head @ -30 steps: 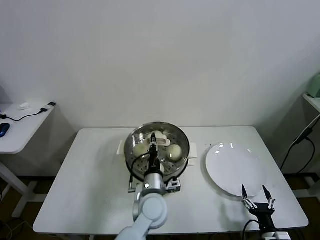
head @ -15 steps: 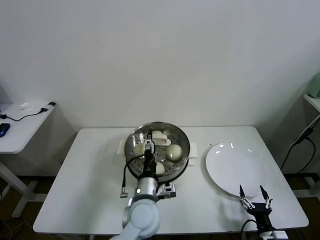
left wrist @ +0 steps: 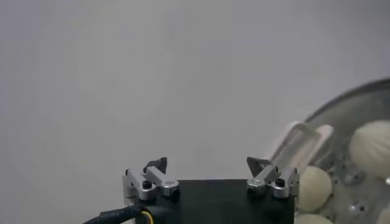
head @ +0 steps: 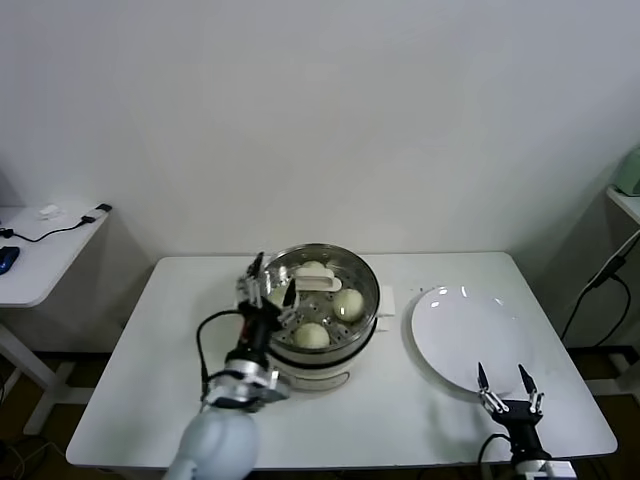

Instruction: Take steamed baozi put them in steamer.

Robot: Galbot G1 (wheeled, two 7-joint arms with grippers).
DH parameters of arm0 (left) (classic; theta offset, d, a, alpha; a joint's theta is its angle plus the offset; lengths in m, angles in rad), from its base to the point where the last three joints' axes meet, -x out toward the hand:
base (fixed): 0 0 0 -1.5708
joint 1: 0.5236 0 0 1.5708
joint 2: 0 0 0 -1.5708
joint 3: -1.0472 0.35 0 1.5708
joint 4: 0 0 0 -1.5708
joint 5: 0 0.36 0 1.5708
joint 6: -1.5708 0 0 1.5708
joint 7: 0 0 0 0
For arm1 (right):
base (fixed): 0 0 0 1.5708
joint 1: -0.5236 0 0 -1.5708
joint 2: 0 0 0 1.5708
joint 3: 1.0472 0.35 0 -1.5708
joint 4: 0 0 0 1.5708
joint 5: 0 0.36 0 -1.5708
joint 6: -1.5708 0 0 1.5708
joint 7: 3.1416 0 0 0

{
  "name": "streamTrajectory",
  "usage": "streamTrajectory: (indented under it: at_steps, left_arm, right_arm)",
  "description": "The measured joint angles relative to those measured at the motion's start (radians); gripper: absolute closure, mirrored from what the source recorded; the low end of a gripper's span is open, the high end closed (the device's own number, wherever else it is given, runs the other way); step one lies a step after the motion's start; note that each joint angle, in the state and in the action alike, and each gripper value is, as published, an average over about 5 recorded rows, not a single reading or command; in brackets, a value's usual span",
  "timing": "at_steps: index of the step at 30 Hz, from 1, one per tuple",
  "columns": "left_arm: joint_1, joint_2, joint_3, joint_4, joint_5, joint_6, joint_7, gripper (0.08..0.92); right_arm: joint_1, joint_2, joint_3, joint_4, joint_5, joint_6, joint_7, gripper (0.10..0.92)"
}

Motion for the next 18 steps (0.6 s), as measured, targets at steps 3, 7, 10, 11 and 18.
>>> streamTrajectory:
  at_steps: [3,7,10,11,18]
  left_arm:
    - [0.051,0.019,-0.103,-0.006,-0.201,-0.098,-0.020,0.177]
    - [0.119,0.058,-0.225,0.018,-0.465,-0.232,-0.026,0.177]
    - [0.162,0.085,-0.285,0.059,-0.644,-0.323,-0.017,0.177]
    - [0.175,0.092,-0.300,0.074,-0.696,-0.349,-0.013,0.177]
    - [0.227,0.119,-0.350,0.189,-0.936,-0.497,0.018,0.177]
  right_arm:
    - [0.002,0.002,-0.002,0.002,-0.001,0.016,-0.001,0.203]
    - [0.007,0.002,-0.005,0.001,-0.003,0.029,0.002,0.203]
    - [0.013,0.003,-0.009,-0.003,-0.005,0.035,0.007,0.203]
    - [0.014,0.003,-0.011,-0.004,-0.005,0.036,0.008,0.203]
    - [0.018,0.008,-0.021,-0.014,-0.006,0.038,0.013,0.203]
